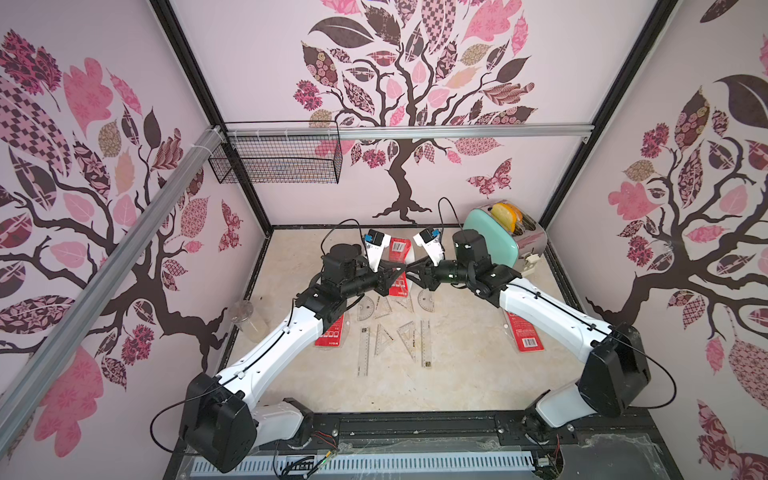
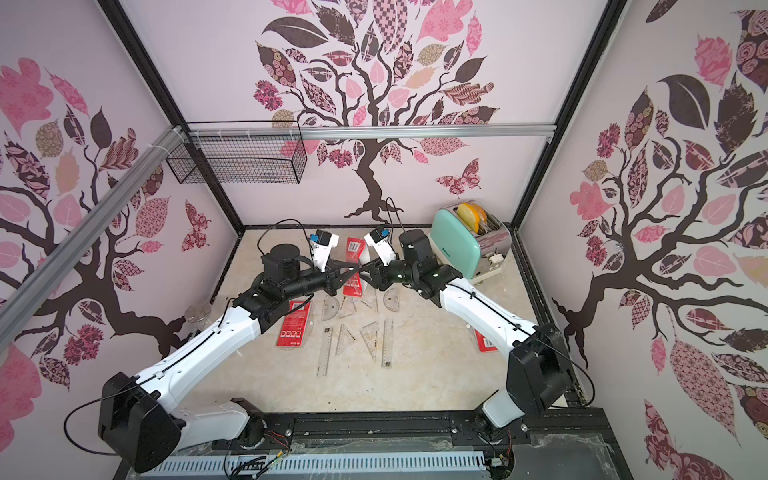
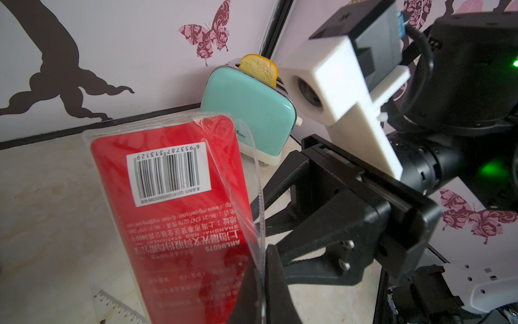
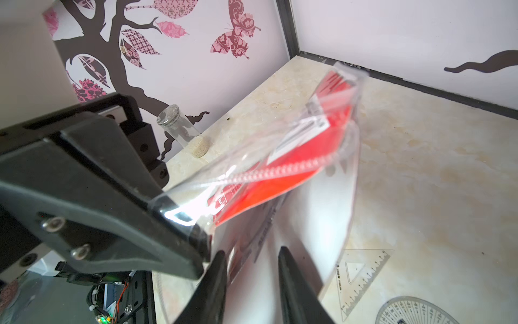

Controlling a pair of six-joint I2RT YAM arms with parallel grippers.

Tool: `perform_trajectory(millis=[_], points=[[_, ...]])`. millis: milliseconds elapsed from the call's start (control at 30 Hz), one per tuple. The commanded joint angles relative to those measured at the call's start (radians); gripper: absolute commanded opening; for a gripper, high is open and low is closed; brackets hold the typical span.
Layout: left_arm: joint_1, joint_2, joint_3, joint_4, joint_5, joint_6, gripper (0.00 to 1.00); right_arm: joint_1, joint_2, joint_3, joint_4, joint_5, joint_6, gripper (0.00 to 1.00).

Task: Open the ruler set and take out the ruler
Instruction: Take out the ruler from the ruler set bag.

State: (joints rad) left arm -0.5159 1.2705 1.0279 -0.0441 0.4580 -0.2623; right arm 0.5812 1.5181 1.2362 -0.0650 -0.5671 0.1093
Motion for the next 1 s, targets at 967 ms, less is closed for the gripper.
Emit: perform_trajectory(millis=[967], points=[[-0.008, -0.047, -0.032, 0.033, 0.027, 0.015, 0.0, 0.014, 0.008, 0.042, 0.019, 0.049, 0.037, 0.26]])
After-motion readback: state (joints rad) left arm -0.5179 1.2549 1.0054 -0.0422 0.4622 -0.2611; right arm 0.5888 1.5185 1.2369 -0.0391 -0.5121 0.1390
